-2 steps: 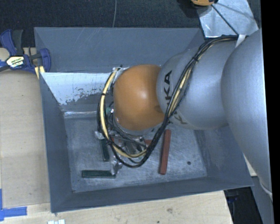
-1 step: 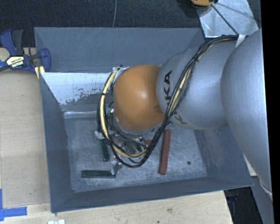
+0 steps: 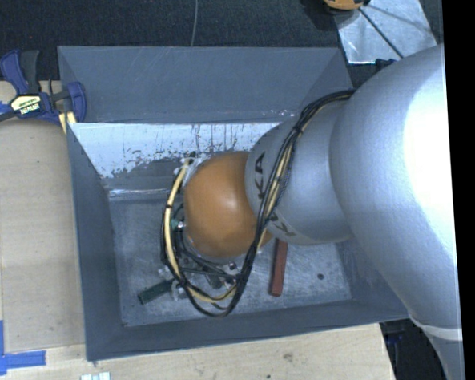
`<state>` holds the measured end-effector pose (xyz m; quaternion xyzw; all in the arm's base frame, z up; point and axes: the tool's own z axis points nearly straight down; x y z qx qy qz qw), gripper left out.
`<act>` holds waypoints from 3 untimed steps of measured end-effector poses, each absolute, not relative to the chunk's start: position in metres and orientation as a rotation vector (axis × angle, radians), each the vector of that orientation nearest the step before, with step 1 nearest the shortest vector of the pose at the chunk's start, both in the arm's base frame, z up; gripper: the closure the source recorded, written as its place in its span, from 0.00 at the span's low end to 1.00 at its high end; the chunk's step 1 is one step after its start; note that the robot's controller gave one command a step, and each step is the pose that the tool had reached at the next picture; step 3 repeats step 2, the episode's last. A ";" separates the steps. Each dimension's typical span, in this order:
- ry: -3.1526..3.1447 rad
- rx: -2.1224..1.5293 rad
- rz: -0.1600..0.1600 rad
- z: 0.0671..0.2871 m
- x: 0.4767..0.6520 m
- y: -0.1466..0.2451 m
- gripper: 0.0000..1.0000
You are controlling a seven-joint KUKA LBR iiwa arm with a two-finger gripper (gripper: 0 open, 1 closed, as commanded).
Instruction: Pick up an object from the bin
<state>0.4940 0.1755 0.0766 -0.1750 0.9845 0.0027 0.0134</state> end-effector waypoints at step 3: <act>3.090 -0.558 0.000 0.200 0.521 0.175 1.00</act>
Offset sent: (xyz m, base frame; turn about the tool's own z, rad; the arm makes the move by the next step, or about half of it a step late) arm 0.0260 -0.0007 0.1234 -0.0071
